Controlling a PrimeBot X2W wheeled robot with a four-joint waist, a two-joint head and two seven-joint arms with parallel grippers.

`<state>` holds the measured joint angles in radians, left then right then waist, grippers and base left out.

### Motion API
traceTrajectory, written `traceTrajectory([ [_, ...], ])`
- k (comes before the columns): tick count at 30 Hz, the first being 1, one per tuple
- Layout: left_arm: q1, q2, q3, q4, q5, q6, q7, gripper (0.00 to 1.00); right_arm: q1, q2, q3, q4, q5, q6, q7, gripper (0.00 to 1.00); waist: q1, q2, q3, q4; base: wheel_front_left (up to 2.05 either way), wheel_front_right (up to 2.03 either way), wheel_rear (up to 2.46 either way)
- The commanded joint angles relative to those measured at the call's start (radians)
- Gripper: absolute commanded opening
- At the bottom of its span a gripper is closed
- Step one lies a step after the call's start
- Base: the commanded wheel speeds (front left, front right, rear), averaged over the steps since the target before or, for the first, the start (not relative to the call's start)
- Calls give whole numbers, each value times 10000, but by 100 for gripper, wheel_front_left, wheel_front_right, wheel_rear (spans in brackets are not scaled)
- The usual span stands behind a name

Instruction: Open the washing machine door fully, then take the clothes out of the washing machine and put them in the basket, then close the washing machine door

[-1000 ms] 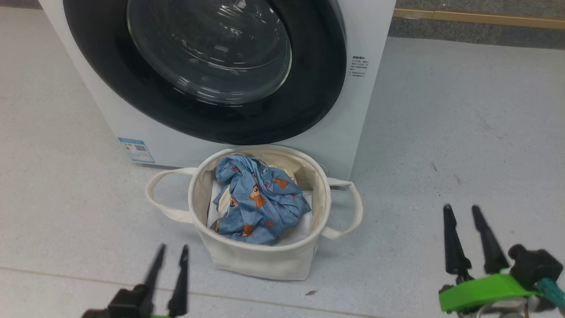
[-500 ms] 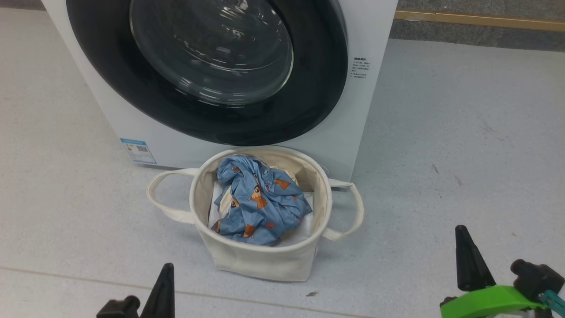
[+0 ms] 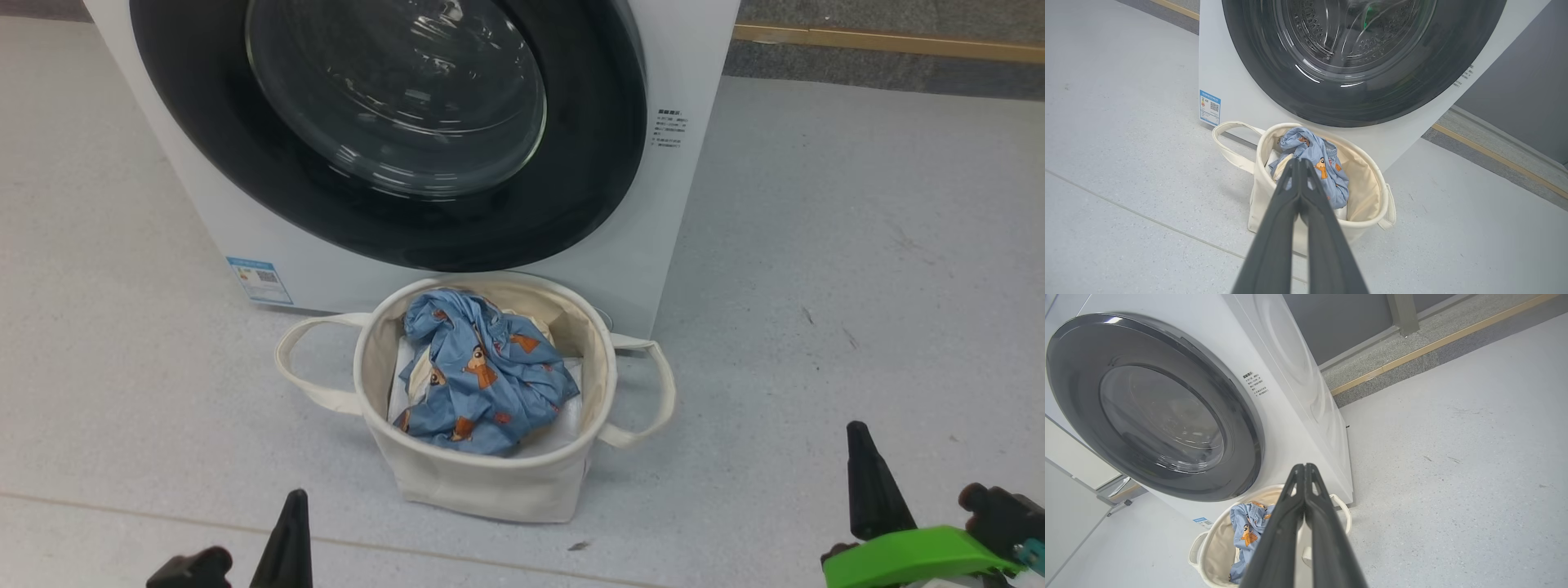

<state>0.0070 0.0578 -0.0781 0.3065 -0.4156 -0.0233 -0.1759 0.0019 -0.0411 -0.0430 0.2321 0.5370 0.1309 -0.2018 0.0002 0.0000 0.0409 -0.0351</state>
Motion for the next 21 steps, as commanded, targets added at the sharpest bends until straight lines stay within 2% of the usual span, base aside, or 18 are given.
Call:
traceTrajectory([
  [1,-424,1,207,-357,-321,-65,76,0,-432,-138,-3,-286,319,0,101,0,-1,0,-7,5,0,0,0],
  [21,-574,-15,561,-410,-2721,-273,658,0,-562,-195,-56,-206,2546,-1,657,0,-2,0,-83,76,0,0,0],
])
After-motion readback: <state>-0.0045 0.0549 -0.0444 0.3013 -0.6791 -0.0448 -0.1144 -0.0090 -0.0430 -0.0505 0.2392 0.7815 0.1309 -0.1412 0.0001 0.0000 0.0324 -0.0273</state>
